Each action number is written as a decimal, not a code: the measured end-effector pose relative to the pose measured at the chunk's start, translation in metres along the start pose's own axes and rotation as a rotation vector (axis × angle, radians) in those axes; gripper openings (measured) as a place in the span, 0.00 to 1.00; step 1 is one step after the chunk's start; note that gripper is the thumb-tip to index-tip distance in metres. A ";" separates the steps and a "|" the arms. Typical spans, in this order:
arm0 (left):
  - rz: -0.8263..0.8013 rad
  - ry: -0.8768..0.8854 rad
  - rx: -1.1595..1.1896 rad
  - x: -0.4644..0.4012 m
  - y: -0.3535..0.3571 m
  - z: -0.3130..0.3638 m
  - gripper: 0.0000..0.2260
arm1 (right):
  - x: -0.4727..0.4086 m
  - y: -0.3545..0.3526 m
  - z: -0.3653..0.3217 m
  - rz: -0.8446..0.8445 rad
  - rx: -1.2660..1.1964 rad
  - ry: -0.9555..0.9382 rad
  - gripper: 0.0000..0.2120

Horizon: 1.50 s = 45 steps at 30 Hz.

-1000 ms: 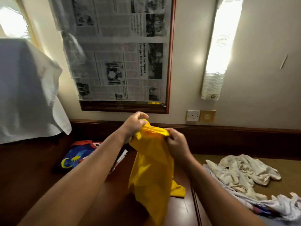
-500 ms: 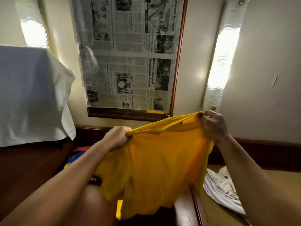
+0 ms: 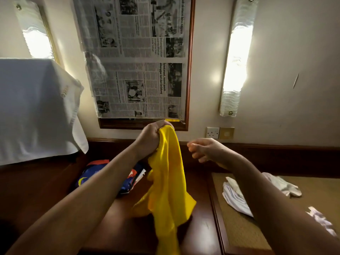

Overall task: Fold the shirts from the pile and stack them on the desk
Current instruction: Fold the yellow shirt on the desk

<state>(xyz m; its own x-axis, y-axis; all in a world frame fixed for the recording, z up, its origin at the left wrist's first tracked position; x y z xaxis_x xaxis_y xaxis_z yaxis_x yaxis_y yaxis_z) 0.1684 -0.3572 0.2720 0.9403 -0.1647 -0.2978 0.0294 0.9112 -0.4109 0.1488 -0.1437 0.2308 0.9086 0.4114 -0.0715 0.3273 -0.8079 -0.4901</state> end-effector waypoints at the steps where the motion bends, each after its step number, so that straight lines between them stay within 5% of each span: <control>1: -0.040 0.012 0.038 0.005 0.006 0.011 0.12 | -0.006 0.006 -0.004 0.007 -0.051 -0.047 0.15; 4: -0.124 -0.011 0.077 0.016 0.013 0.030 0.13 | -0.017 0.024 -0.020 -0.091 -0.279 -0.099 0.23; 8: 0.014 -0.004 0.166 0.034 -0.007 0.025 0.12 | -0.010 0.040 -0.039 -0.149 -0.326 -0.090 0.12; 11: 0.110 -0.056 0.420 0.065 -0.017 -0.017 0.09 | -0.001 0.043 -0.059 -0.044 -0.356 -0.138 0.08; 14: -0.038 -0.192 0.291 0.110 0.019 -0.082 0.25 | 0.006 0.046 -0.083 0.064 -0.288 -0.184 0.07; 16: -0.146 -0.275 0.150 0.133 0.046 -0.128 0.19 | 0.013 0.048 -0.096 0.104 -0.288 -0.220 0.08; 19: -0.121 -0.409 0.080 0.147 0.048 -0.185 0.21 | 0.021 0.037 -0.105 0.274 -0.271 -0.256 0.07; 21: -0.106 -0.454 0.051 0.145 0.029 -0.190 0.12 | 0.030 0.021 -0.100 0.459 -0.118 -0.250 0.07; 25: -0.183 -0.326 -0.071 0.129 -0.020 -0.164 0.05 | 0.061 -0.018 -0.056 0.850 0.338 -0.141 0.08; 27: -0.274 -0.270 0.041 0.123 -0.038 -0.141 0.06 | 0.069 -0.017 -0.024 0.773 0.611 0.047 0.13; 29: -0.360 -0.289 0.170 0.119 -0.046 -0.120 0.12 | 0.066 0.016 0.000 0.505 0.633 0.182 0.22; 32: -0.412 -0.266 0.208 0.113 -0.046 -0.095 0.11 | 0.061 0.114 0.013 0.086 0.187 0.206 0.32; 34: -0.398 -0.248 0.175 0.111 -0.048 -0.088 0.07 | 0.062 0.169 0.026 -0.050 -0.120 0.234 0.26; 37: -0.424 -0.211 -0.041 0.109 -0.068 -0.091 0.07 | 0.068 0.190 0.044 0.037 -0.131 0.248 0.05; 41: -0.366 -0.226 -0.513 0.113 -0.102 -0.122 0.08 | 0.070 0.161 0.028 0.186 0.090 0.131 0.09; 45: -0.136 -0.205 -0.703 0.124 -0.111 -0.148 0.09 | 0.077 0.143 0.014 0.230 0.264 0.038 0.03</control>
<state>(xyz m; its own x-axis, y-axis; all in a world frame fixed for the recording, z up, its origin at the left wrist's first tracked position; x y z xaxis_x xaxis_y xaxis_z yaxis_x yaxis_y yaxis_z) 0.2314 -0.5349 0.1529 0.9903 -0.1224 -0.0664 -0.0090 0.4201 -0.9074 0.2620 -0.2214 0.1429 0.9614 0.2115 -0.1758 0.0394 -0.7385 -0.6731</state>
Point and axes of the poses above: each hand's wrist, its own x-axis away from the middle knuckle, its own y-axis out of the palm, z = x × y, the point moved 3 cm from there along -x, towards the middle knuckle, and after that the axes turned 6 degrees about -y, right-handed, at the moved point
